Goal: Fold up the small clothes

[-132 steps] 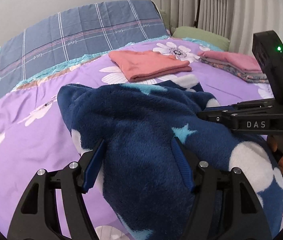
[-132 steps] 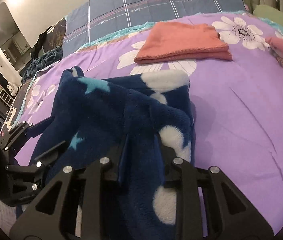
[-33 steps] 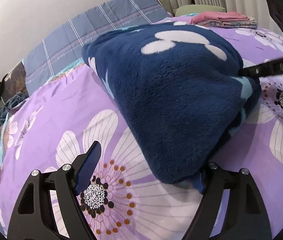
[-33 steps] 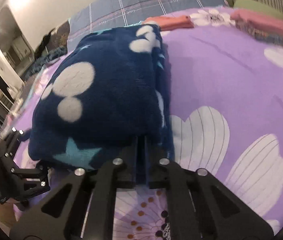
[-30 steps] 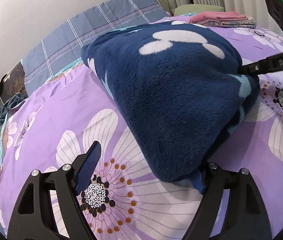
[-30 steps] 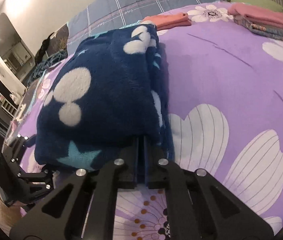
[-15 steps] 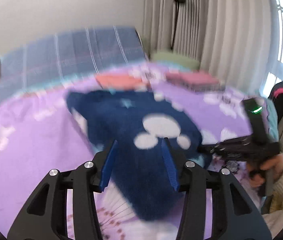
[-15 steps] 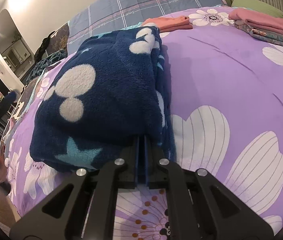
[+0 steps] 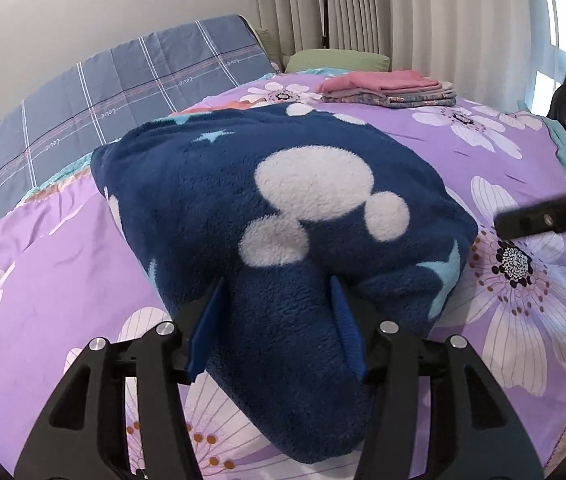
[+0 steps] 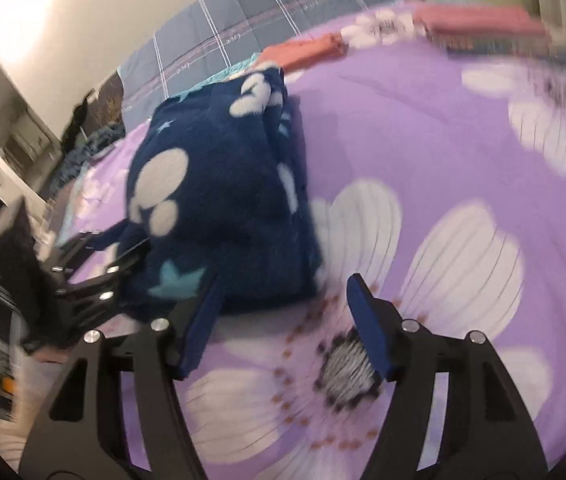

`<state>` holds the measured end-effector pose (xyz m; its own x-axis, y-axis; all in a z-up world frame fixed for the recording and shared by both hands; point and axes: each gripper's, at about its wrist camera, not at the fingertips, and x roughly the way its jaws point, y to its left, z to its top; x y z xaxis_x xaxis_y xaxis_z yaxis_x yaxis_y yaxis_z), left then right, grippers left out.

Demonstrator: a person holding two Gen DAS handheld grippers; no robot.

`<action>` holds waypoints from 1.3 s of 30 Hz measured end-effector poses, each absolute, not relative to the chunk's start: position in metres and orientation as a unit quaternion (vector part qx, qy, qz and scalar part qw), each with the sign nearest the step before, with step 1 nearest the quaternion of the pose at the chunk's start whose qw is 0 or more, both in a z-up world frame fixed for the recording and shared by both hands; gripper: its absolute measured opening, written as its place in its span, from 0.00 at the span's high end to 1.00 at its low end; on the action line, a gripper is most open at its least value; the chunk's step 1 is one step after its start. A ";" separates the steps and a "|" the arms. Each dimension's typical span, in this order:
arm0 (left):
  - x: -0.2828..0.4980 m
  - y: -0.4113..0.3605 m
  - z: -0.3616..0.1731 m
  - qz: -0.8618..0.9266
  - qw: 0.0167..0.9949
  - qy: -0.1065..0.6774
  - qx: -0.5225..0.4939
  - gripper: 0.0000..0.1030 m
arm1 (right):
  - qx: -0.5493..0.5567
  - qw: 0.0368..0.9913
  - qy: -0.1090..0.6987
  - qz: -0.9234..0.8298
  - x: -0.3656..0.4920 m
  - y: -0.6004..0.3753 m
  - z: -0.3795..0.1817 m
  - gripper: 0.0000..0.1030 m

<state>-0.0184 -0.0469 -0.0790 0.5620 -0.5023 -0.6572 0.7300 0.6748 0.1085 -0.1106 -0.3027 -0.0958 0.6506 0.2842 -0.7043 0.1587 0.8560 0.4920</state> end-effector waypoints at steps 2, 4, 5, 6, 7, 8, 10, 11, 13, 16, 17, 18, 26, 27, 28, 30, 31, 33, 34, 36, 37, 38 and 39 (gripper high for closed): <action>-0.020 -0.046 -0.078 -0.357 0.864 0.302 0.189 0.48 | 0.329 0.839 0.429 0.060 -0.112 -0.305 -0.109 0.35; -0.020 -0.046 -0.078 -0.356 0.864 0.303 0.188 0.48 | 0.390 0.804 0.439 0.090 -0.109 -0.305 -0.125 0.35; -0.020 -0.046 -0.078 -0.356 0.864 0.302 0.189 0.48 | 0.409 0.791 0.443 0.103 -0.105 -0.303 -0.133 0.34; -0.020 -0.046 -0.078 -0.356 0.864 0.302 0.189 0.48 | 0.414 0.789 0.444 0.095 -0.103 -0.303 -0.137 0.34; -0.020 -0.046 -0.078 -0.355 0.864 0.303 0.189 0.48 | 0.418 0.790 0.441 0.086 -0.101 -0.304 -0.138 0.32; -0.018 -0.046 -0.077 -0.355 0.864 0.303 0.189 0.47 | 0.428 0.791 0.431 0.082 -0.098 -0.305 -0.139 0.29; -0.017 -0.046 -0.077 -0.353 0.864 0.304 0.189 0.47 | 0.445 0.788 0.418 0.072 -0.094 -0.309 -0.139 0.26; -0.017 -0.046 -0.077 -0.353 0.865 0.305 0.187 0.47 | 0.460 0.787 0.407 0.065 -0.091 -0.311 -0.140 0.24; -0.016 -0.046 -0.077 -0.352 0.866 0.306 0.183 0.46 | 0.471 0.791 0.387 0.058 -0.085 -0.313 -0.142 0.18; -0.016 -0.046 -0.077 -0.351 0.867 0.306 0.179 0.46 | 0.446 0.815 0.368 0.027 -0.074 -0.302 -0.143 0.12; -0.016 -0.045 -0.077 -0.351 0.867 0.307 0.178 0.46 | 0.437 0.820 0.369 0.014 -0.072 -0.295 -0.139 0.11; -0.015 -0.045 -0.077 -0.351 0.866 0.308 0.177 0.46 | 0.435 0.819 0.373 0.006 -0.072 -0.292 -0.137 0.11; -0.015 -0.044 -0.077 -0.359 0.866 0.304 0.168 0.44 | 0.508 0.780 0.366 -0.004 -0.084 -0.294 -0.148 0.14; -0.016 -0.044 -0.077 -0.359 0.867 0.304 0.167 0.44 | 0.510 0.782 0.358 -0.009 -0.079 -0.296 -0.149 0.11; -0.016 -0.045 -0.077 -0.358 0.867 0.303 0.167 0.44 | 0.513 0.783 0.351 -0.015 -0.075 -0.297 -0.149 0.10; -0.017 -0.044 -0.077 -0.355 0.869 0.304 0.164 0.44 | 0.508 0.788 0.346 -0.031 -0.066 -0.293 -0.147 0.08; -0.017 -0.044 -0.077 -0.355 0.869 0.304 0.163 0.44 | 0.500 0.793 0.346 -0.035 -0.064 -0.291 -0.146 0.08; -0.017 -0.043 -0.077 -0.358 0.869 0.304 0.157 0.44 | 0.488 0.800 0.346 -0.039 -0.061 -0.288 -0.145 0.11; -0.017 -0.042 -0.076 -0.360 0.868 0.304 0.155 0.44 | 0.489 0.800 0.346 -0.039 -0.062 -0.289 -0.145 0.13; -0.017 -0.043 -0.076 -0.361 0.868 0.304 0.155 0.43 | 0.505 0.787 0.353 -0.033 -0.065 -0.292 -0.147 0.20; -0.017 -0.044 -0.076 -0.361 0.868 0.303 0.156 0.43 | 0.515 0.778 0.357 -0.030 -0.068 -0.294 -0.148 0.21; -0.017 -0.045 -0.076 -0.361 0.868 0.303 0.157 0.43 | 0.526 0.770 0.361 -0.026 -0.070 -0.295 -0.149 0.22; -0.017 -0.045 -0.076 -0.361 0.868 0.304 0.157 0.43 | 0.530 0.766 0.364 -0.025 -0.071 -0.296 -0.149 0.23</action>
